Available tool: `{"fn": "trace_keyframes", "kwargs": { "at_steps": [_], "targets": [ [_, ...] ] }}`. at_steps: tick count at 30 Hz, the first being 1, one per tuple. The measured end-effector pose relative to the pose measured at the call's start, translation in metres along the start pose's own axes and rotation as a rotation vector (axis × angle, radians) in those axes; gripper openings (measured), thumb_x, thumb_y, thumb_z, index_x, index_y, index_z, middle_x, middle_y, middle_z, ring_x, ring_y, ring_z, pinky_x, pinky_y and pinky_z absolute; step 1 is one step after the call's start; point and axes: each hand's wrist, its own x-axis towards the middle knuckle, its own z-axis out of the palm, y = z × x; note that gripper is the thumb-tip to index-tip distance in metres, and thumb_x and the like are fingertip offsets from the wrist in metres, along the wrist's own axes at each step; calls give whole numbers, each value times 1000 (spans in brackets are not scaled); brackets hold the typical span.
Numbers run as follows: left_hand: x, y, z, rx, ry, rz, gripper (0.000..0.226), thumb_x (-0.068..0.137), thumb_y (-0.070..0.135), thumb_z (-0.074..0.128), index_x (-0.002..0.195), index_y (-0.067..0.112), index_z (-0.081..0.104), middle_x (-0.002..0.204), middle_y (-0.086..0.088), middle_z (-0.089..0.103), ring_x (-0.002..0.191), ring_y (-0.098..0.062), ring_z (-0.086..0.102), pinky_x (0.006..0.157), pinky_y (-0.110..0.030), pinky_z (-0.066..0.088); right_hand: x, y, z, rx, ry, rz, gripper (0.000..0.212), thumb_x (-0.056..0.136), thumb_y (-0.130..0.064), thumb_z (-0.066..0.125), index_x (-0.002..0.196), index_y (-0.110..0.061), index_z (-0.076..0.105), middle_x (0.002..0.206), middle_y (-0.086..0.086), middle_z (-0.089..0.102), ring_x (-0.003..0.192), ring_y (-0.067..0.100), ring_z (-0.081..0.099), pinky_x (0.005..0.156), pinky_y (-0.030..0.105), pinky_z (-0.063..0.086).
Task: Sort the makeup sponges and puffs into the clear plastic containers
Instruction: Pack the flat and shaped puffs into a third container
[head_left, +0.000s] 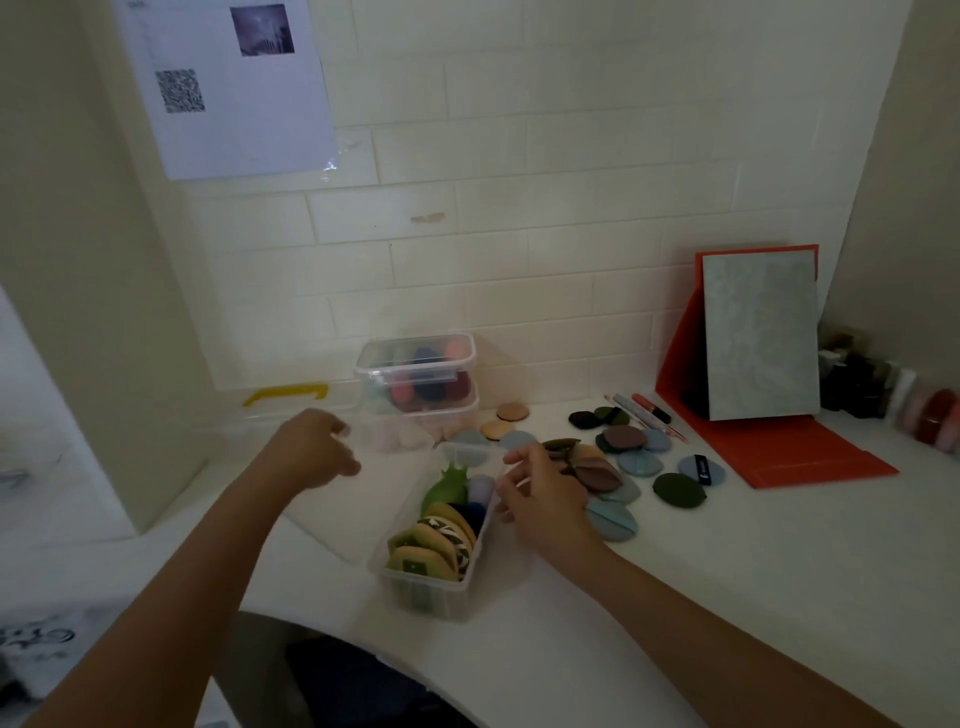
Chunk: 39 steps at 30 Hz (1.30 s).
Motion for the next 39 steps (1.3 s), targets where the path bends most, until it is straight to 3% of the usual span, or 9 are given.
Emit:
{"fn": "trace_keyframes", "kwargs": {
  "at_steps": [5,7,9,13,16,19,23,30,39],
  "targets": [
    [-24,35,-4,157,108,371,41,82,-1,58,120,15,59,108,-2,67,95,-16,60,83,-27,48,0,0,-3,28,-40,25,49,92,-38,52,136,-27,34,127,-7,46,105,18,53,89,33,44],
    [-33,38,1,199,109,483,40,87,2,54,122,20,57,113,1,65,98,-13,59,83,-22,45,3,0,-3,138,-41,145,49,90,-38,50,137,-35,34,130,6,51,102,28,56,86,44,48],
    [-42,38,5,201,10,540,37,89,14,57,126,21,54,121,1,62,103,-10,57,84,-17,40,4,0,-5,206,-34,224,46,92,-30,48,136,-37,36,119,16,58,88,28,58,71,39,50],
    [-57,31,16,287,-369,456,66,87,50,53,144,32,26,148,1,36,129,-15,40,104,-28,34,0,-1,-9,208,-67,89,55,94,-11,46,141,-33,29,123,2,50,82,14,53,59,30,47],
    [-59,16,29,440,-502,301,89,82,65,48,148,33,-3,158,-3,1,144,-24,14,115,-39,17,-6,-5,-14,-102,-57,-167,74,87,0,48,146,-38,21,142,-3,34,120,14,45,94,35,48],
    [-59,6,43,455,-474,279,96,79,70,46,146,34,-12,157,-3,-13,145,-28,-2,116,-49,7,-9,-5,-16,-399,-154,-429,79,85,3,49,147,-38,23,156,-13,11,135,4,23,97,11,30],
    [-56,-4,61,553,-378,285,104,72,77,46,145,36,-16,156,-4,-20,144,-31,-10,114,-57,1,-8,3,-16,-508,-313,-518,72,87,2,45,144,-38,28,151,-21,14,135,-6,9,118,23,15],
    [-67,-11,77,617,-222,302,100,76,78,37,145,31,-19,154,-10,-23,143,-33,-15,111,-61,-4,-3,-7,-28,-682,-440,-454,58,97,-15,44,147,-36,24,156,-17,12,146,14,-9,115,29,10],
    [-58,-8,56,521,-346,325,89,84,65,46,146,37,-10,155,-6,4,139,-32,14,112,-46,19,12,1,-27,-591,-448,-470,48,96,-22,51,142,-32,38,151,-16,28,142,7,12,118,31,17]
  ]
}}
